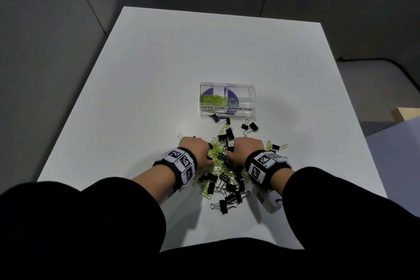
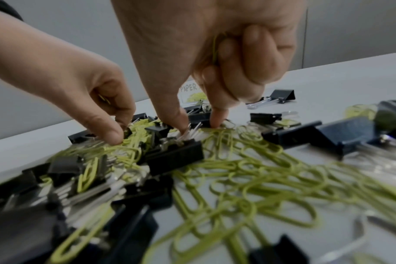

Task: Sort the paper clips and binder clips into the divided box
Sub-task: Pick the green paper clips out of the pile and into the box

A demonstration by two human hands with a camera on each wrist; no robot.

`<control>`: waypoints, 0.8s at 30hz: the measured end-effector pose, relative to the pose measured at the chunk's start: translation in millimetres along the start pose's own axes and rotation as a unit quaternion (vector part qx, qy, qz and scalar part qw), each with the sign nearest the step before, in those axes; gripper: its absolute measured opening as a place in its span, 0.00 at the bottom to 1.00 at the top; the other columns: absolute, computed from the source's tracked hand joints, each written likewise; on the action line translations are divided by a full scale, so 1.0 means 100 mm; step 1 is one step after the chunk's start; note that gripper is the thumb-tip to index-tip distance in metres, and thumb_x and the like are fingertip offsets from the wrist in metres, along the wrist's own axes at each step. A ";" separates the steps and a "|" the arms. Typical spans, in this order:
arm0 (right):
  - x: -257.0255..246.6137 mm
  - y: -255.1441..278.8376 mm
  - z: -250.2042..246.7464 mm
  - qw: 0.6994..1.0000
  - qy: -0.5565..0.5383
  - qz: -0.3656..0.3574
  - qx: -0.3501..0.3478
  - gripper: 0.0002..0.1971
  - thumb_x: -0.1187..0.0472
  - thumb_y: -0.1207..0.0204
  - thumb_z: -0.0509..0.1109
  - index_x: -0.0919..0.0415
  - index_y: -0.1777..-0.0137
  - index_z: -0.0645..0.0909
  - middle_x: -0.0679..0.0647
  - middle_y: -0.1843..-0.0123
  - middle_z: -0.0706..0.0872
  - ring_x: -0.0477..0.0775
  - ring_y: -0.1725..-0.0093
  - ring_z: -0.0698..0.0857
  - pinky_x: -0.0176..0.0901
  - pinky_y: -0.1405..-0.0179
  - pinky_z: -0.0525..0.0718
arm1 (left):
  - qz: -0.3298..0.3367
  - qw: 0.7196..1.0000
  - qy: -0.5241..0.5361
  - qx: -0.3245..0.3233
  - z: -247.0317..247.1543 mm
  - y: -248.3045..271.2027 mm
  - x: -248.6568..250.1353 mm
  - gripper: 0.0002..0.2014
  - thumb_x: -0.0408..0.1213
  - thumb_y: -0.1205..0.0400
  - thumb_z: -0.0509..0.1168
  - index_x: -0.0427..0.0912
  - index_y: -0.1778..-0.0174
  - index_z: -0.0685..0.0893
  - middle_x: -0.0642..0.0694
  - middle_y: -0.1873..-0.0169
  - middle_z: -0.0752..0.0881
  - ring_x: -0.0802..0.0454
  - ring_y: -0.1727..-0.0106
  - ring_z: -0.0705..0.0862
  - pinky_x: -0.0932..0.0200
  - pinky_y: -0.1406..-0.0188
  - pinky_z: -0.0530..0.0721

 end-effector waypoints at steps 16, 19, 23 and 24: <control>0.55 -0.24 -0.54 0.996 -0.014 0.064 0.056 0.14 0.49 0.24 0.61 0.61 0.58 0.74 0.49 0.73 0.72 0.54 0.67 0.77 0.38 0.73 0.68 | -0.068 0.993 0.066 0.075 -0.54 -0.35 -0.53 0.22 0.56 0.18 0.55 0.40 0.41 0.79 0.44 0.54 0.86 0.45 0.52 0.84 0.55 0.57 0.78; 0.47 -0.26 -0.50 0.997 -0.005 0.033 0.067 0.15 0.51 0.21 0.60 0.62 0.44 0.73 0.53 0.63 0.81 0.59 0.59 0.81 0.42 0.64 0.74 | -0.058 0.991 0.082 0.086 -0.50 -0.41 -0.49 0.23 0.55 0.18 0.57 0.42 0.34 0.73 0.43 0.43 0.85 0.44 0.42 0.84 0.53 0.51 0.79; 0.11 -0.23 -0.42 0.988 0.025 -0.096 0.115 0.16 0.57 0.18 0.58 0.57 0.32 0.69 0.54 0.50 0.88 0.57 0.54 0.86 0.40 0.64 0.75 | 0.015 0.994 0.073 0.074 -0.35 -0.40 -0.24 0.19 0.53 0.16 0.55 0.47 0.33 0.73 0.46 0.43 0.85 0.47 0.44 0.84 0.56 0.54 0.77; 0.04 -0.24 -0.39 0.987 0.041 -0.117 0.099 0.17 0.57 0.18 0.59 0.56 0.31 0.69 0.55 0.50 0.88 0.58 0.53 0.86 0.42 0.62 0.77 | 0.021 0.995 0.072 0.070 -0.31 -0.41 -0.19 0.19 0.53 0.16 0.55 0.48 0.33 0.73 0.46 0.44 0.85 0.46 0.44 0.84 0.56 0.54 0.77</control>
Point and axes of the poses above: each hand's wrist, its own y-axis away from the middle knuckle, its own z-axis out of the palm, x = y × z, the point moved 6 cm from there along -y, towards the middle knuckle
